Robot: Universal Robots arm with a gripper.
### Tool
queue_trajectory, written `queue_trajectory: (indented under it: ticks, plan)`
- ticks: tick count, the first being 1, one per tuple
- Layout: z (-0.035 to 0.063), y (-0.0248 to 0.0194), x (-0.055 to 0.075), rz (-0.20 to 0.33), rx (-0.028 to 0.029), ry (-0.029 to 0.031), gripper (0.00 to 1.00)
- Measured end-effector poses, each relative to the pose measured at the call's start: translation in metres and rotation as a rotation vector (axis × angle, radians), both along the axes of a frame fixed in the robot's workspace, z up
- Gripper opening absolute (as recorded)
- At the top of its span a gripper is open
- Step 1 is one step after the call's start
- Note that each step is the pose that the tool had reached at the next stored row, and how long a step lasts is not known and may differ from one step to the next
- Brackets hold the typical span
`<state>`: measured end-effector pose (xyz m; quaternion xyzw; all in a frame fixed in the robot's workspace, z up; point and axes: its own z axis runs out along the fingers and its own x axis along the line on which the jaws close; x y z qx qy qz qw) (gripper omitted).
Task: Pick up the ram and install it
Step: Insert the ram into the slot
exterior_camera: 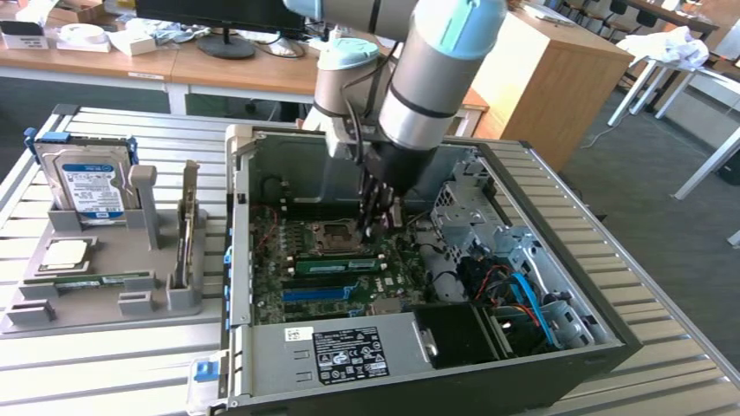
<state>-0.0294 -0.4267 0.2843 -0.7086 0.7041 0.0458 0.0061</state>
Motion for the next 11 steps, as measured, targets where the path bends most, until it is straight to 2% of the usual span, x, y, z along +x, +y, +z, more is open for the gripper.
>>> queue_trajectory:
  ticks: [11]
  plan:
    - [0.0340, 0.0000, 0.000, 0.000, -0.0004, 0.0000, 0.31]
